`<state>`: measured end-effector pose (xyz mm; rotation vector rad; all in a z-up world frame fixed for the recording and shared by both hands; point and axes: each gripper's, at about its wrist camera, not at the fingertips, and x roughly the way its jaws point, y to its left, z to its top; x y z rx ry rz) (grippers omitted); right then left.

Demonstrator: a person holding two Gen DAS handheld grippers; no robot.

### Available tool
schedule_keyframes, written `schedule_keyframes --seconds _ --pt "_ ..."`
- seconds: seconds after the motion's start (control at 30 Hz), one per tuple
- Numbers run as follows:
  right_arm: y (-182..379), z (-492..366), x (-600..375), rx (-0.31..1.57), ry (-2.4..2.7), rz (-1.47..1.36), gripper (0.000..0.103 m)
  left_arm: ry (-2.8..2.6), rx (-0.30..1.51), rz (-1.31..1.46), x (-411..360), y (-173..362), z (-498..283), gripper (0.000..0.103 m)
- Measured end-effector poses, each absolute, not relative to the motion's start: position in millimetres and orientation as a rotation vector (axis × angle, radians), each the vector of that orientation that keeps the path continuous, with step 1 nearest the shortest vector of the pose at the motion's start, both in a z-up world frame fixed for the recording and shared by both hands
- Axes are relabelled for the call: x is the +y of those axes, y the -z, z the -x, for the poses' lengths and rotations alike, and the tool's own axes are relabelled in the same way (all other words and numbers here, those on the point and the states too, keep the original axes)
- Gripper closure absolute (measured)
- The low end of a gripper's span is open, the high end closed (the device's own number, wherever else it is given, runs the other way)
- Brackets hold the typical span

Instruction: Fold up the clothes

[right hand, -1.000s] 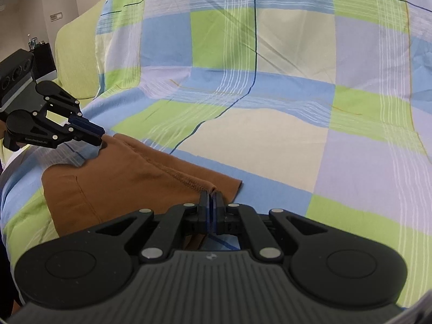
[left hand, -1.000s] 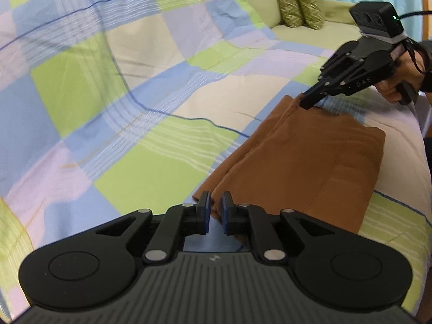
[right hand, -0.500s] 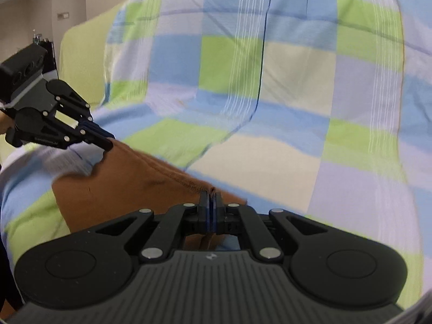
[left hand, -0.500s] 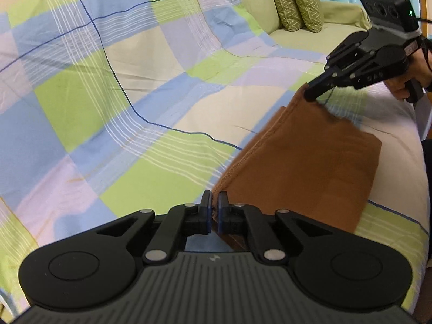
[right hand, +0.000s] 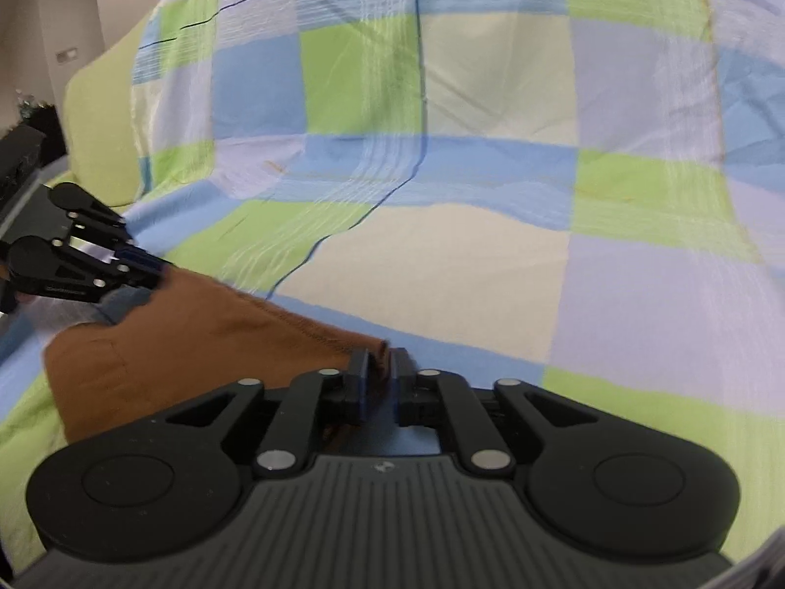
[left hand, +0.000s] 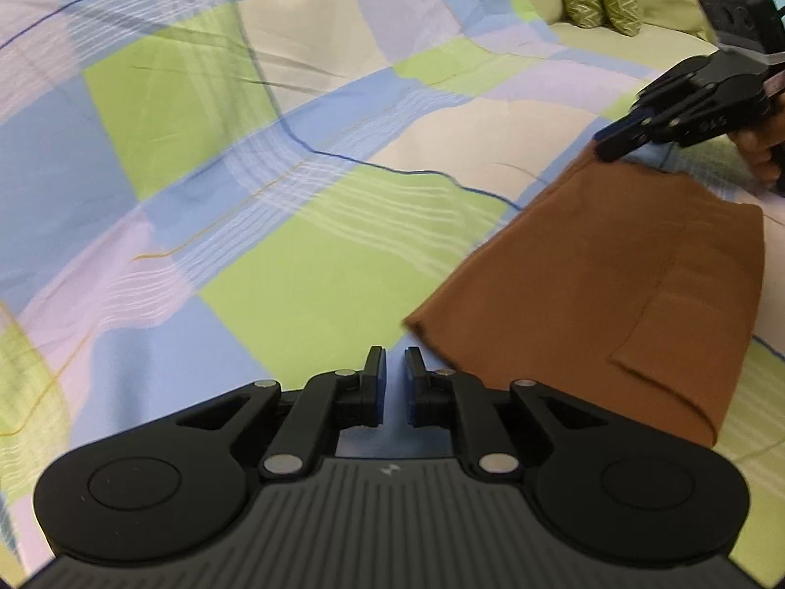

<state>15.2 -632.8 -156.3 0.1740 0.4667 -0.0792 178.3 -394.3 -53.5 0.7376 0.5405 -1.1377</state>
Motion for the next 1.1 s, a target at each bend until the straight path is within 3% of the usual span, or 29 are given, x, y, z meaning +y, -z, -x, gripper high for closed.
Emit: schedule_keyframes --seconds 0.1,0.23,0.5,0.67,0.9,1.1 --pt "143 2 -625 0.438 0.137 -0.128 0.092 1.136 0.495 -0.759 -379 44 -163 0.090" --pt "126 40 -590 0.404 0.147 -0.047 0.091 1.195 0.401 -0.776 -360 30 -120 0.077" --pt "147 73 -516 0.346 0.093 -0.129 0.091 1.353 0.355 -0.794 -394 49 -51 0.075" --pt "164 55 -490 0.387 0.033 -0.016 0.094 1.331 0.419 -0.768 -398 72 -62 0.073" --pt "173 75 -518 0.462 0.112 0.079 0.090 1.286 0.405 -0.781 -394 51 -68 0.072" --pt "152 69 -539 0.378 0.130 0.026 0.089 1.359 0.355 -0.780 -446 51 -78 0.072"
